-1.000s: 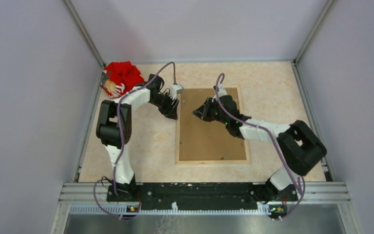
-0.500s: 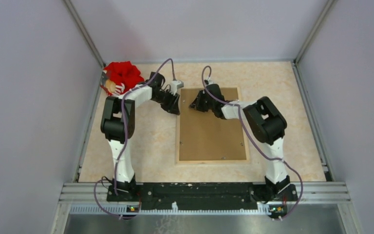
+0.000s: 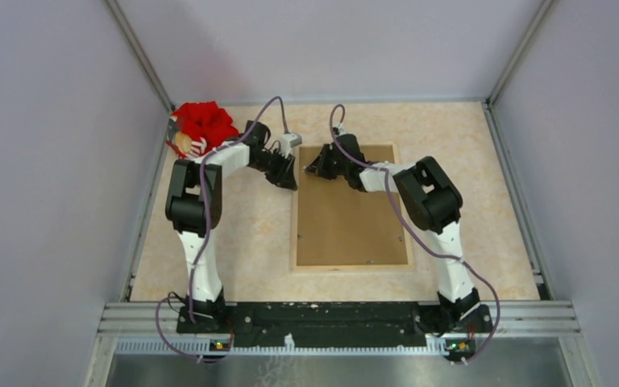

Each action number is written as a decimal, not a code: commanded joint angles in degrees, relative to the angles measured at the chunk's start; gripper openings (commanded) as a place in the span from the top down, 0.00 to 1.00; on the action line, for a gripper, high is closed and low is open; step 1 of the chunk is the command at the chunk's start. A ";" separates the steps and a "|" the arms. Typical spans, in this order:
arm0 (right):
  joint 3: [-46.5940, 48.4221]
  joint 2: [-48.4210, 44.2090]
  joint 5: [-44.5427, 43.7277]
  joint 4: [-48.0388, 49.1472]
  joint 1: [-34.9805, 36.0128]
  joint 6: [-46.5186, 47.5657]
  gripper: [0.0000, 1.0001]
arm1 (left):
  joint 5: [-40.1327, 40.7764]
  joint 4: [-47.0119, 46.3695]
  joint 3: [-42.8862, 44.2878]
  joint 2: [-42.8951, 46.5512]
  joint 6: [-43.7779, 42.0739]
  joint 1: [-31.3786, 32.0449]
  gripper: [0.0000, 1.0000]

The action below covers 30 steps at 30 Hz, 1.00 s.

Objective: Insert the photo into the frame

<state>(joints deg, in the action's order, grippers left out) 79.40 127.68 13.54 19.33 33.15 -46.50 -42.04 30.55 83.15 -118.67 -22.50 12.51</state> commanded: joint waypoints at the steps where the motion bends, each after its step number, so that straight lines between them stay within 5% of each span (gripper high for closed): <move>1: 1.90 3.13 0.28 -0.98 0.05 -0.08 1.00 | 1.35 -0.33 -1.88 0.27 -0.92 -0.29 0.65; 30: 4.36 4.70 0.70 -1.76 -0.05 -0.05 1.00 | 2.58 0.84 -1.74 0.56 -3.26 -0.30 0.68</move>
<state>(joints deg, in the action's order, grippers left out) 83.92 131.55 14.90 20.78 33.15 -48.93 -42.65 30.17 82.81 -118.63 -23.03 12.40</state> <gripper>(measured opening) 0.003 0.331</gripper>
